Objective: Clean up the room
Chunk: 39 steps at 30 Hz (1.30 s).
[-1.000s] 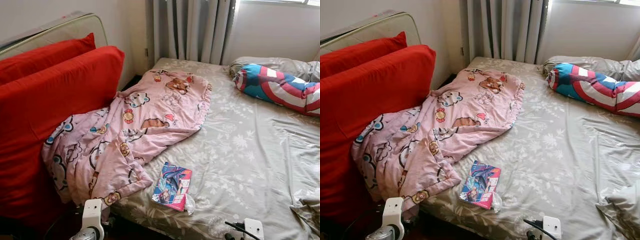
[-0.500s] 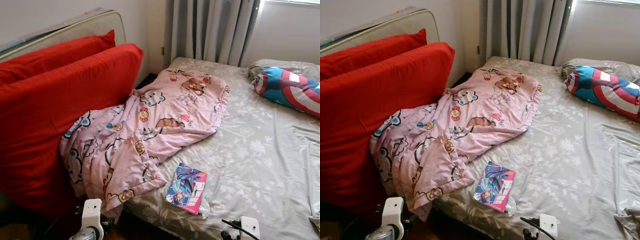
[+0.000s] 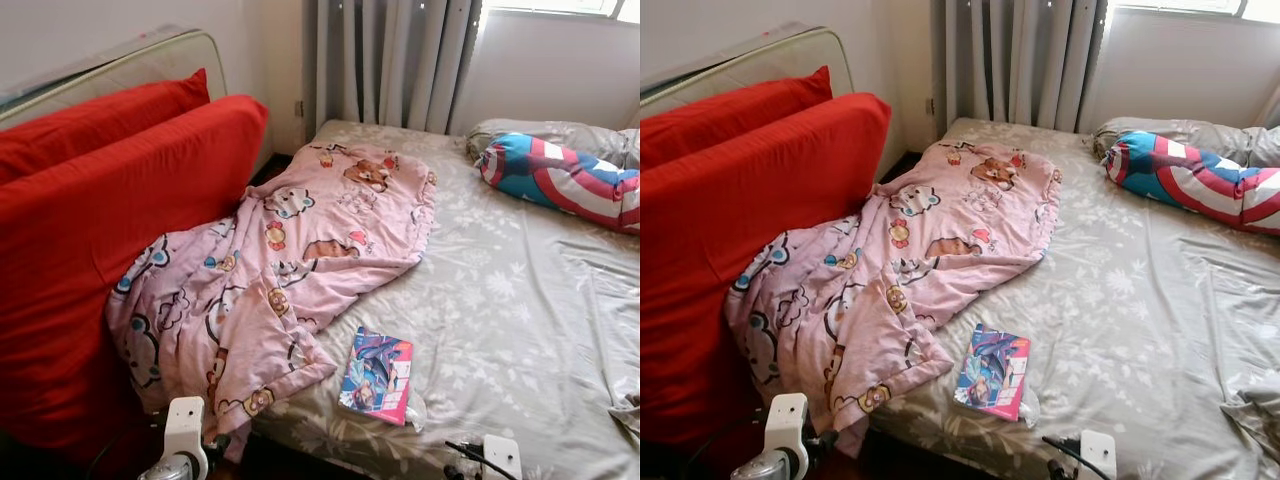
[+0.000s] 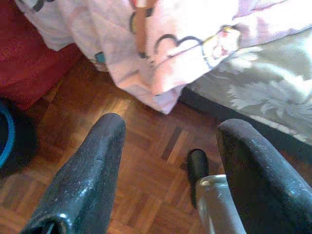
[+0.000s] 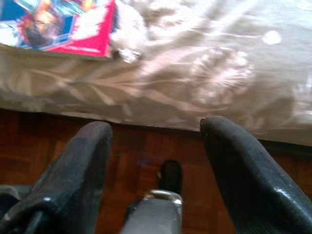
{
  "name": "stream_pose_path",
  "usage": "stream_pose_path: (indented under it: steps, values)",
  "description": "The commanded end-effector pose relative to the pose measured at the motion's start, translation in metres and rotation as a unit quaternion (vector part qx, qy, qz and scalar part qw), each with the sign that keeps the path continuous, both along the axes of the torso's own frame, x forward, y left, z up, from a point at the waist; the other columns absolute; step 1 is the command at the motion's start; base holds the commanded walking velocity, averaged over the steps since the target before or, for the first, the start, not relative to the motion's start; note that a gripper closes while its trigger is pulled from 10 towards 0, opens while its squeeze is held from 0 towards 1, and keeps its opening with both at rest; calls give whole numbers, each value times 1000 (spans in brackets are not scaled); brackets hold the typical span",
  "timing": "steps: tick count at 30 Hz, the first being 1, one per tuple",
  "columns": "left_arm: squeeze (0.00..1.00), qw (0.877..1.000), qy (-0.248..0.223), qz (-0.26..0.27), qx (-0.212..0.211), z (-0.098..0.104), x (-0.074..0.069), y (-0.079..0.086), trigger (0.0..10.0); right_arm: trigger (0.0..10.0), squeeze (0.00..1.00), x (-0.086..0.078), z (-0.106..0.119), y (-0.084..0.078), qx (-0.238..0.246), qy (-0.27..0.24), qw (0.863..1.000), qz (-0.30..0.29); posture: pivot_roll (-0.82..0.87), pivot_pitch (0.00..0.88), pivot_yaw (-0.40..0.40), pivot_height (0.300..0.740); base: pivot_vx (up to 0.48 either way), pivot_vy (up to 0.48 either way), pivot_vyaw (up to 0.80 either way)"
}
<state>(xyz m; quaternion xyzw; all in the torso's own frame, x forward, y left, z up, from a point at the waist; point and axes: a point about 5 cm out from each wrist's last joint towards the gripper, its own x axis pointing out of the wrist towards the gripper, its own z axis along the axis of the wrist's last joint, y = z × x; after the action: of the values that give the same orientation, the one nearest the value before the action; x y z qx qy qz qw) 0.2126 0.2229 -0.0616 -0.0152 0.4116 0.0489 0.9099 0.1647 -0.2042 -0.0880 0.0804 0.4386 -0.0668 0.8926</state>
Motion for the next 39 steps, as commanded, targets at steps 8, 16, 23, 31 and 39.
stream_pose_path:
  steps: [8,16,23,31,39]
  values:
    - [0,1000,1,-7,3,0,1,0,10000,10000,0,-1,0,-1,1,3,1000,-7,12,0,24,740,0,243,0]
    - [0,1000,-5,-9,-1,1,3,-2,10000,10000,0,0,0,-2,1,2,1000,-10,12,0,24,740,0,0,0]
    - [0,1000,-7,-8,-8,2,3,-2,10000,10000,0,0,0,-2,1,1,1000,-13,11,0,24,740,0,0,0]
    - [0,1000,-10,-5,-12,2,3,-3,10000,10000,0,1,1,-2,-4,1,1000,-5,10,0,22,740,0,0,0]
    - [0,1000,-10,-4,-13,2,3,-2,10000,10000,0,1,1,-2,-5,1,1000,1,9,0,22,740,0,0,435]
